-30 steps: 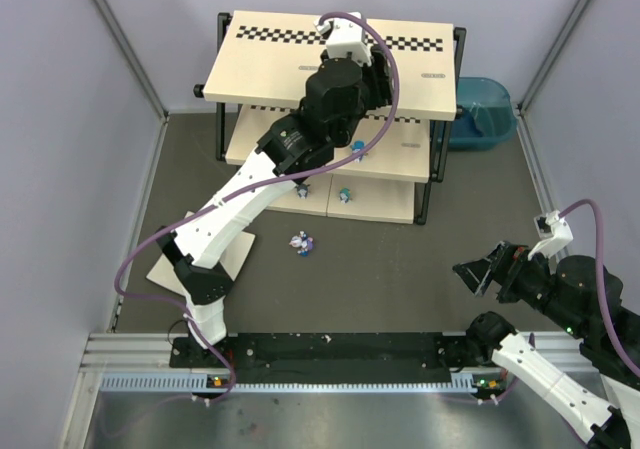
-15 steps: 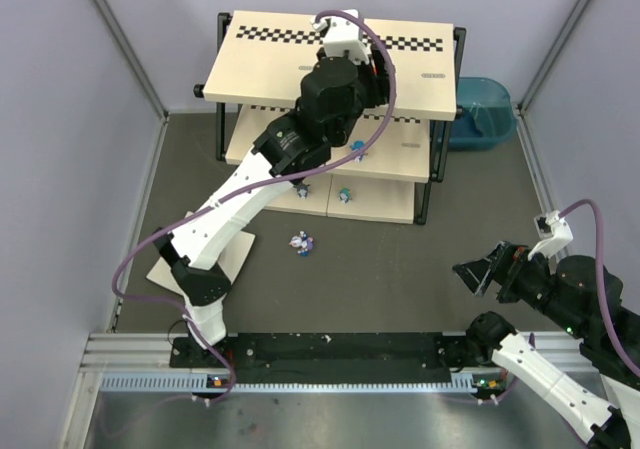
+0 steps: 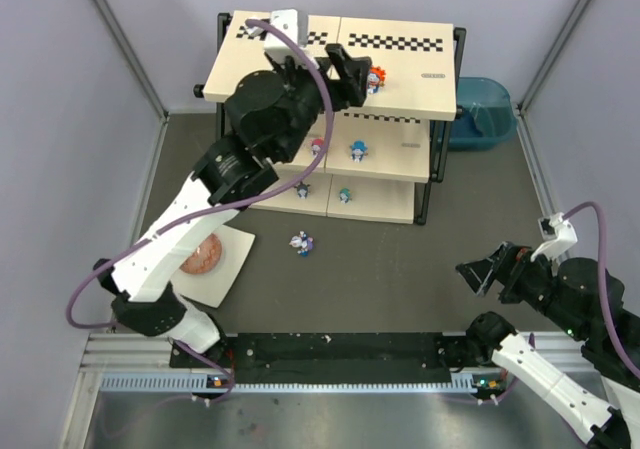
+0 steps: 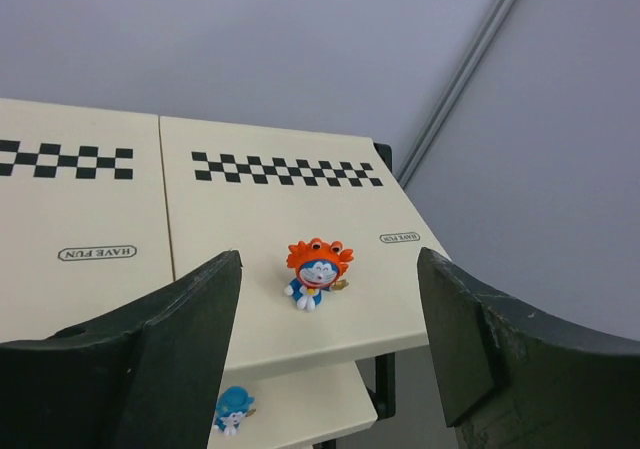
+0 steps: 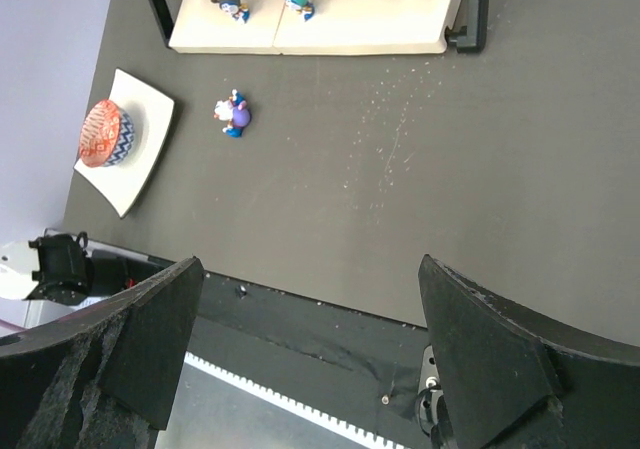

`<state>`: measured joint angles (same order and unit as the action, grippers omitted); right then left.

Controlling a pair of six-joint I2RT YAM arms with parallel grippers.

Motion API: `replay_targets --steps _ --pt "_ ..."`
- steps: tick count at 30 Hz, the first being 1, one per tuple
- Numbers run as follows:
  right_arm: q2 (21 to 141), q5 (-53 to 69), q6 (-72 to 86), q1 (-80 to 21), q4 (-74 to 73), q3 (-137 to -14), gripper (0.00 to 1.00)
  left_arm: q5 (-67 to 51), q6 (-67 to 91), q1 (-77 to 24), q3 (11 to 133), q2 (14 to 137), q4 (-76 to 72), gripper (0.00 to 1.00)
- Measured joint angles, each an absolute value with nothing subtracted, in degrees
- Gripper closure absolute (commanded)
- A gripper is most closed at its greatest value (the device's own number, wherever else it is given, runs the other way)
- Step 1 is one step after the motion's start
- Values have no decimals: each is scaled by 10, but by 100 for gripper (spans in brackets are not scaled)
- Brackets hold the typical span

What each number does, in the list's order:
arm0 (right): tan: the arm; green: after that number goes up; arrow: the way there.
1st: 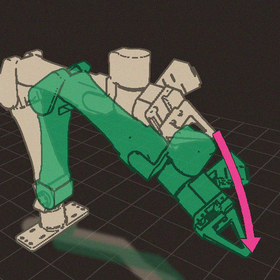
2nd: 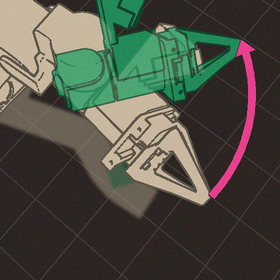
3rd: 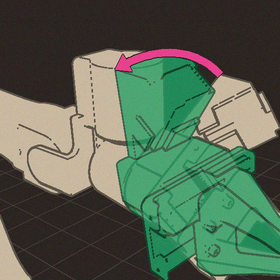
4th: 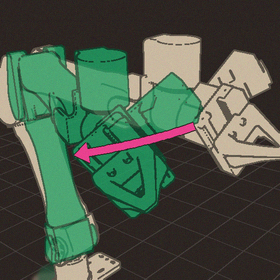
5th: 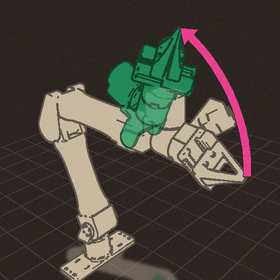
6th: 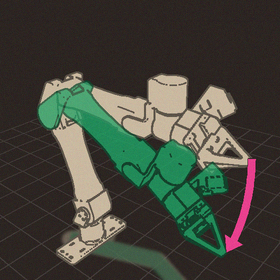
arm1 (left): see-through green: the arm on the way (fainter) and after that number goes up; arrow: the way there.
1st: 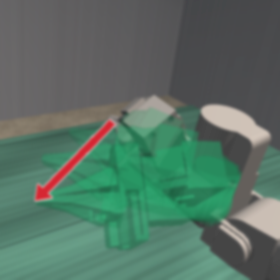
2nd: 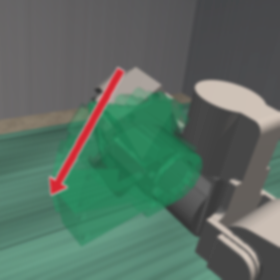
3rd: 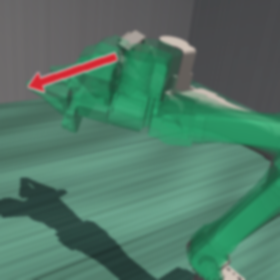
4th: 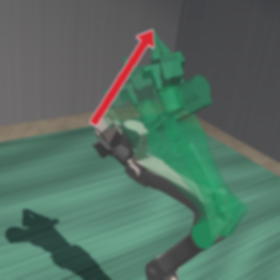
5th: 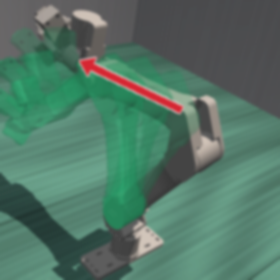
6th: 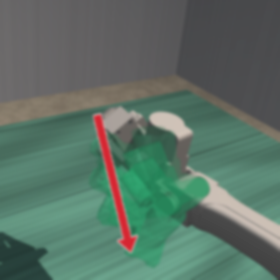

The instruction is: Place and organize the plastic toys onto the shelf

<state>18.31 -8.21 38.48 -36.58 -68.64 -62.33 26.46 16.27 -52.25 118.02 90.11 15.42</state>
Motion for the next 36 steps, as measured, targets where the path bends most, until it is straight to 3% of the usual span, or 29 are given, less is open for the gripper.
replay_targets --steps 8,13,20,26,30,33,36 --pt "180 -94 376 -366 -687 -623 12 234 138 -522 1001 744 126 26" --pt "180 -72 368 -366 -677 -612 16 234 141 -522 828 613 112 26" --pt "186 22 366 -366 -592 -485 20 267 199 -522 580 463 140 25" --pt "223 74 373 -368 -461 -372 20 297 275 -522 444 363 195 24" --pt "299 30 367 -451 -377 -346 19 316 318 -522 410 300 222 23" --pt "433 -56 346 -583 -289 -360 20 331 344 -522 403 288 237 23" --pt "530 -88 335 -623 -214 -372 28 342 360 -522 390 285 248 23"
